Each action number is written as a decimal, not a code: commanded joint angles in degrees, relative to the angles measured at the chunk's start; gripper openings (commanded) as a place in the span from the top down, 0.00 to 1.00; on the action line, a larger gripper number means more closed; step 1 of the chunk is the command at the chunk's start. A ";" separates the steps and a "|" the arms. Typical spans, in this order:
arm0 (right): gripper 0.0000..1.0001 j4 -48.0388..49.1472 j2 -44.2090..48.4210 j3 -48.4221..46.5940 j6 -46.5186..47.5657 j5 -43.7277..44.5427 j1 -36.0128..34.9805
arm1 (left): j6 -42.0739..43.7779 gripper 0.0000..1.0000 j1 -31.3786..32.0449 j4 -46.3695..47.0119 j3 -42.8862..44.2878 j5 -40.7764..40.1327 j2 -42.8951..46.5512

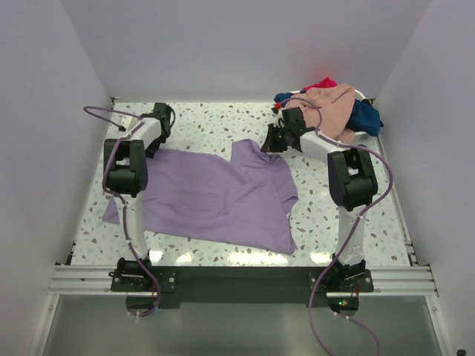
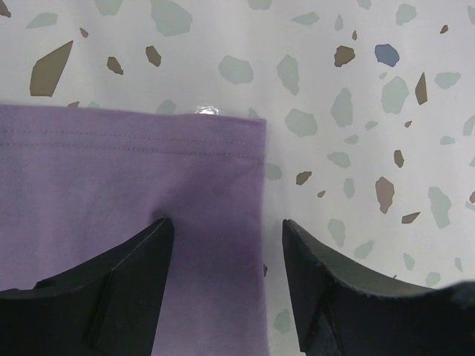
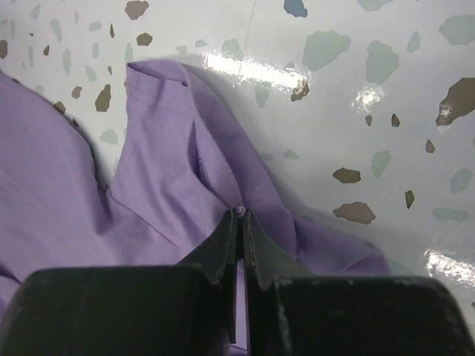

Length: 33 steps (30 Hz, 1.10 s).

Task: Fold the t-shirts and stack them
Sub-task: Fold the tshirt

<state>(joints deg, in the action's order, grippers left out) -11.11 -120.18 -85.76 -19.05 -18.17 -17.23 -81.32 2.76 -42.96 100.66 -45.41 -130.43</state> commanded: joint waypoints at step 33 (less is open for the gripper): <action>1.00 -3.38 21.21 7.43 2.52 1.12 0.18 | 22.59 1.00 1.01 33.99 -27.52 -1.97 21.26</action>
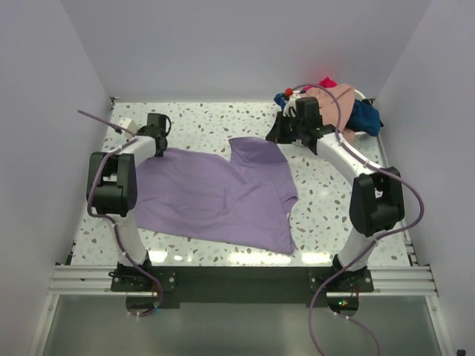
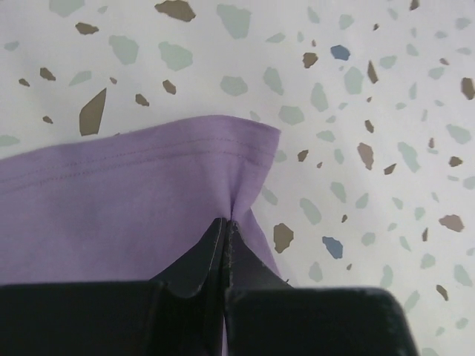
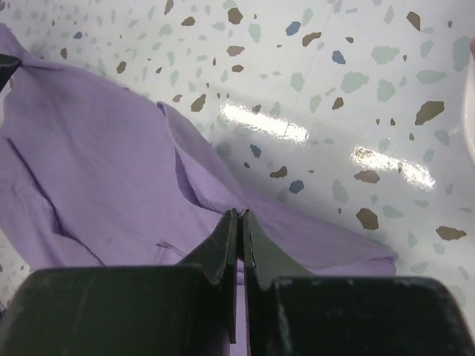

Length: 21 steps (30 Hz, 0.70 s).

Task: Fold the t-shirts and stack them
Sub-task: Fold the tshirt

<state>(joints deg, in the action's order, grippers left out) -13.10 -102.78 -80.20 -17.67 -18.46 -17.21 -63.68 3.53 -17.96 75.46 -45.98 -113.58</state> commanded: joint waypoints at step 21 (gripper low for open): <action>1.00 -12.47 25.87 19.55 0.36 11.25 -10.47 | 14.63 0.14 1.30 11.97 -16.55 0.37 19.16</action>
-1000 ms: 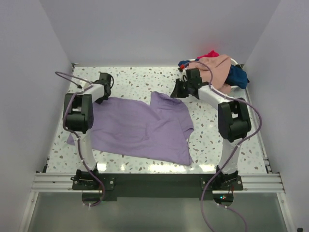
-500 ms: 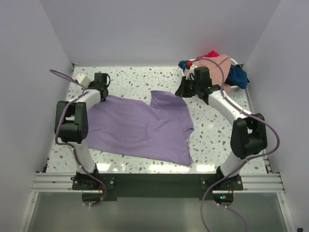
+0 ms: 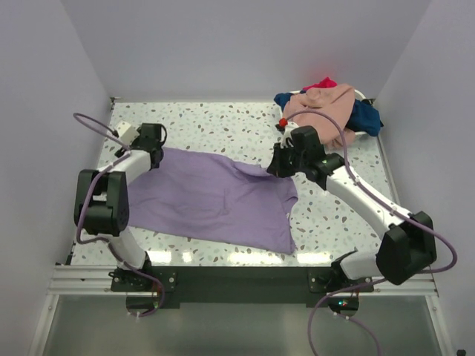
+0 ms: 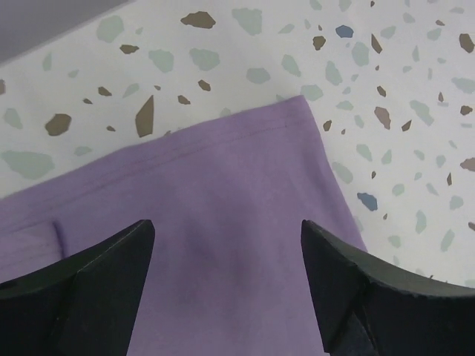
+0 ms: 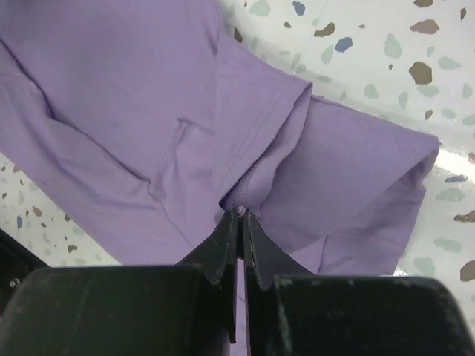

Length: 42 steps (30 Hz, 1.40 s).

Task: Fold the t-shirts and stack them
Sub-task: Fold the tshirt

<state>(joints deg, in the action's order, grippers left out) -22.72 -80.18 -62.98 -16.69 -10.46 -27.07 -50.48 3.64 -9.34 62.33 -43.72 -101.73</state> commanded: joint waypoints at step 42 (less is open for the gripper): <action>1.00 -4.88 15.93 14.46 0.07 2.55 -2.37 | -7.70 0.19 2.78 -21.50 35.76 -10.41 -23.24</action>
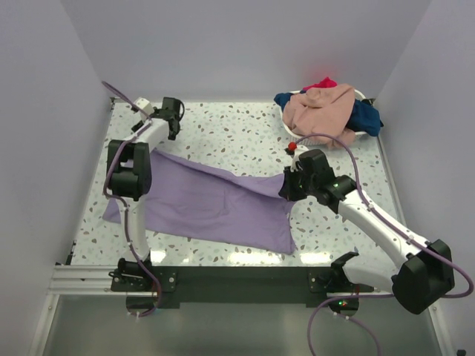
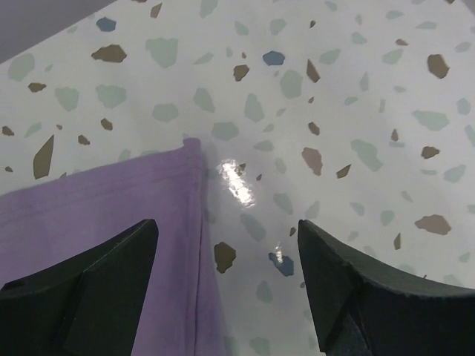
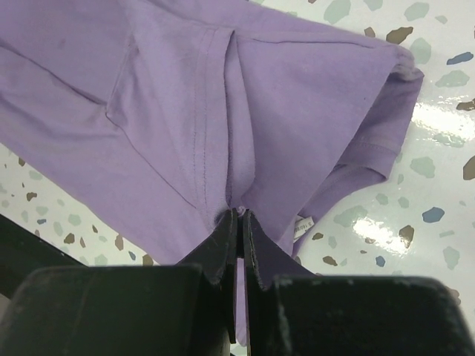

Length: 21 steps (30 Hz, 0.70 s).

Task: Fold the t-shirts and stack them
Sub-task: Fold the tshirt

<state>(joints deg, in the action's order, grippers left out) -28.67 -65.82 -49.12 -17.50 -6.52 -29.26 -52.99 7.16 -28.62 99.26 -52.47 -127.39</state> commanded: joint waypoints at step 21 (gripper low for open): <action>1.00 0.01 3.07 0.96 0.62 -0.77 -0.19 | -6.07 0.32 -3.82 -1.96 -1.36 2.11 0.04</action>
<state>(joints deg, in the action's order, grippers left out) -28.80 -64.45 -48.49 -17.10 -7.01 -29.26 -60.25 3.75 -32.14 96.53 -49.60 -127.39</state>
